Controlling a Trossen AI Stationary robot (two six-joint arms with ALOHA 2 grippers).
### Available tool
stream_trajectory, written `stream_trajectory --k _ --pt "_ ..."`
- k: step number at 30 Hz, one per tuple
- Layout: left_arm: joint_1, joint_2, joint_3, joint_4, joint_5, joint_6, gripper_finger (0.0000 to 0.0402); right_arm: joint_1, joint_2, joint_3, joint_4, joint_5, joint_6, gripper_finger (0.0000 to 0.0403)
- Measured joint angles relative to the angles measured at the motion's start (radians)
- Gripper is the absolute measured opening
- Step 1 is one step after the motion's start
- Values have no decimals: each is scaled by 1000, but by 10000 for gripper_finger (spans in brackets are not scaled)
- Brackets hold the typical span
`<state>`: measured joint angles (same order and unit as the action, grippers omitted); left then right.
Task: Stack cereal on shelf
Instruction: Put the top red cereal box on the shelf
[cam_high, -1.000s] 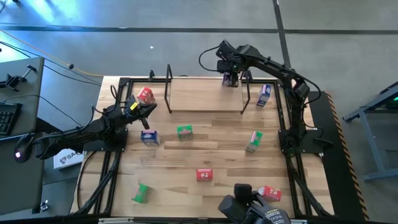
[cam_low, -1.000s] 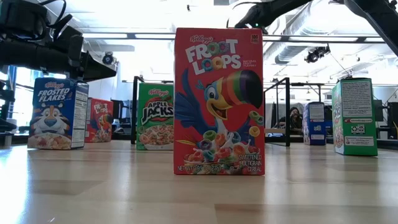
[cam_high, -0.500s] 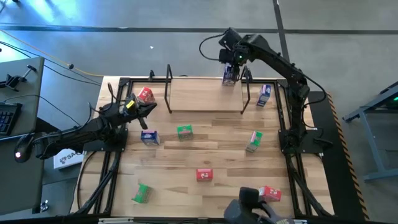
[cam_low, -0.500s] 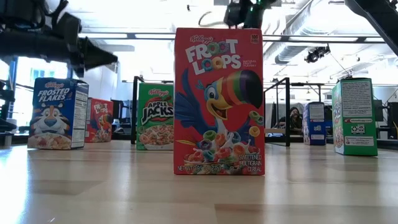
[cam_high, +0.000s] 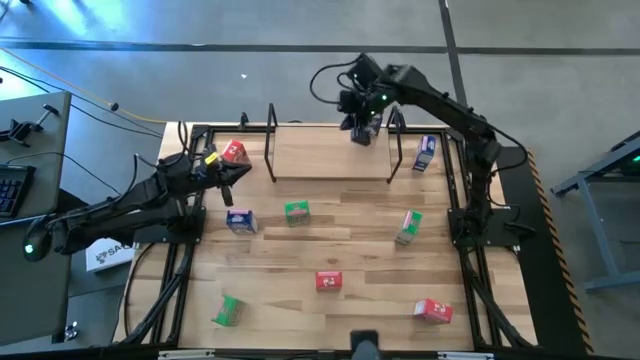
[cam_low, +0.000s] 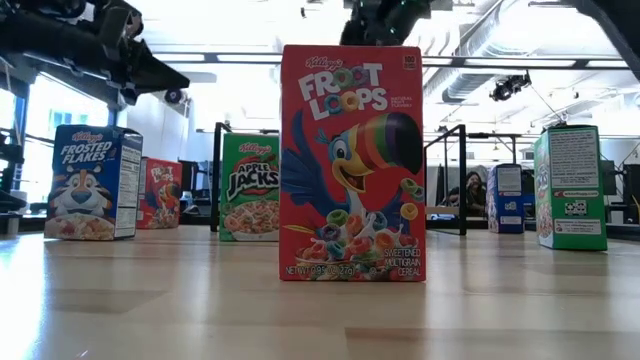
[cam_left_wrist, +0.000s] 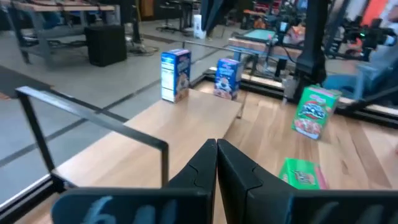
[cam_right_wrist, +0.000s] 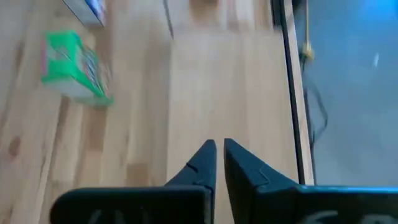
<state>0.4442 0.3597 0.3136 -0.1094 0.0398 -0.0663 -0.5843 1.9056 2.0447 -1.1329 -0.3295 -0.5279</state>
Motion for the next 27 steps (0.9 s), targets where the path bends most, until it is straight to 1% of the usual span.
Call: stream_trajectory --k 3,7,13,16,18,20,22,27 --pt "0 33 12 8 0 26 5 45 -65 -122 167 -30 16 2" --pt "1 67 33 8 -12 35 5 113 -186 -368 488 -3 83 2" --pt "0 103 60 35 -13 38 5 226 -378 -772 1025 166 221 0" --pt "0 102 62 105 -13 32 5 290 -472 -956 1237 231 267 0" --pt "1 103 71 112 -9 8 5 336 -521 -1071 1350 280 302 0" --pt "6 116 107 71 -5 -14 5 380 -562 -1172 1437 326 335 0" --pt "16 141 161 -4 -7 -29 5 425 -601 -1256 1512 376 352 0" --pt "55 258 334 -270 -67 -53 9 519 -664 -1419 1631 514 381 0"
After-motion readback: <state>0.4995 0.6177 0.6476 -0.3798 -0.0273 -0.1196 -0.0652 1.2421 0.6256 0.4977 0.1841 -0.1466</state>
